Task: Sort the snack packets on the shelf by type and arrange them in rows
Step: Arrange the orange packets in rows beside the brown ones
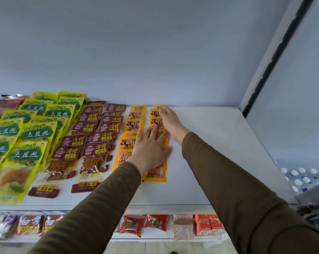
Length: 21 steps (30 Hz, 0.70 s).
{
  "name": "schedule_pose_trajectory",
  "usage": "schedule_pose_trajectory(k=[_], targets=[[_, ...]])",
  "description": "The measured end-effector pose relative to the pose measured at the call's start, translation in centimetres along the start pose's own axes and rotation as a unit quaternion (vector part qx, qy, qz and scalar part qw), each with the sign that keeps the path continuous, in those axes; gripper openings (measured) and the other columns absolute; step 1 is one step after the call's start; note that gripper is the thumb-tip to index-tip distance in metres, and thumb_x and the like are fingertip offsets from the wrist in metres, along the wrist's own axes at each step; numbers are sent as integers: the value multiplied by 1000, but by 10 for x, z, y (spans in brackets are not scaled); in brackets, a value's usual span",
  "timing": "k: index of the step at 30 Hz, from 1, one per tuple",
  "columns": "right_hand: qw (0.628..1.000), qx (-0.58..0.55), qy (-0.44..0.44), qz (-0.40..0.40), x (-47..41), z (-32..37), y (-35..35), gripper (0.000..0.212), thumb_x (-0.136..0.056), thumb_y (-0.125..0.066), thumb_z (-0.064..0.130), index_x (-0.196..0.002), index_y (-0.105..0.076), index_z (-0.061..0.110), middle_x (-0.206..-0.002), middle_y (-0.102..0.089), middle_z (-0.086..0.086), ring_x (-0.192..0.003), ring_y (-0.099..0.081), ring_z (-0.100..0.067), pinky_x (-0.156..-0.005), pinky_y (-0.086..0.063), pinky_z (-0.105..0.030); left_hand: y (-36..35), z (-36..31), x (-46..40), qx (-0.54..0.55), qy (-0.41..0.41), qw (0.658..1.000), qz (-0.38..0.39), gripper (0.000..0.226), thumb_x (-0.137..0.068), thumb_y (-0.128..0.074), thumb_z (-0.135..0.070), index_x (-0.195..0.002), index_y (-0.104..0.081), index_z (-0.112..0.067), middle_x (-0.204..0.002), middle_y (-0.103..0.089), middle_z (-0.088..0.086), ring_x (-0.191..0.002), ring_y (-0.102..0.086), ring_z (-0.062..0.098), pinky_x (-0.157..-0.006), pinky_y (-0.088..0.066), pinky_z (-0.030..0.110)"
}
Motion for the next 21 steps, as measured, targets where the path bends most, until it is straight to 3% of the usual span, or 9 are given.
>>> schedule_pose_trajectory(k=[5,7,11,14,17,21], targets=[[1000,-13,8,-22,0,1,1,48,-110,-36,27,-155,-36,12,-161,-36,-6,-149,-33,-22,-122,-28,-41,5,0,4,11,3,1000,6,73,-99,-10,-74,-162,6,-40,-173,7,6,-159,8,32,-124,13,58],[998,-17,19,-52,1,0,10,45,-109,-37,22,-153,-41,13,-159,-41,-4,-146,-37,-20,-119,-31,-33,12,3,10,45,-3,999,-32,70,-102,-10,-69,-163,7,-39,-173,5,5,-159,8,29,-125,13,56],[988,98,95,-75,15,-8,36,37,-106,-41,18,-140,-56,16,-145,-56,-1,-135,-50,-17,-105,-38,-26,21,32,43,44,8,992,-115,64,-103,-16,-58,-162,-14,-34,-172,-14,3,-160,-5,23,-127,5,56],[960,230,162,-2,33,-18,34,33,-105,-48,23,-136,-61,23,-143,-59,3,-135,-50,-16,-107,-39,-29,14,39,71,41,-25,998,-41,74,-97,-11,-73,-163,-11,-38,-173,-8,-2,-160,3,22,-126,11,54],[920,351,169,39,45,-30,25,39,-105,-50,29,-144,-55,25,-156,-46,2,-146,-34,-20,-119,-31,-42,2,32,84,18,-66,998,1,81,-92,-7,-81,-162,5,-43,-172,7,-7,-158,15,18,-125,16,51],[925,348,147,36,51,-27,23,40,-107,-45,28,-146,-53,24,-162,-36,1,-149,-27,-22,-121,-26,-41,0,33,83,13,-67,998,3,77,-96,-13,-78,-161,8,-44,-172,10,-6,-157,18,18,-124,18,50]])
Point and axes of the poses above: each hand's wrist, its own x-axis away from the middle knuckle, its own y-axis out of the back of the hand, z = x × y, the point moved 1 cm from there along -x, towards the middle knuckle
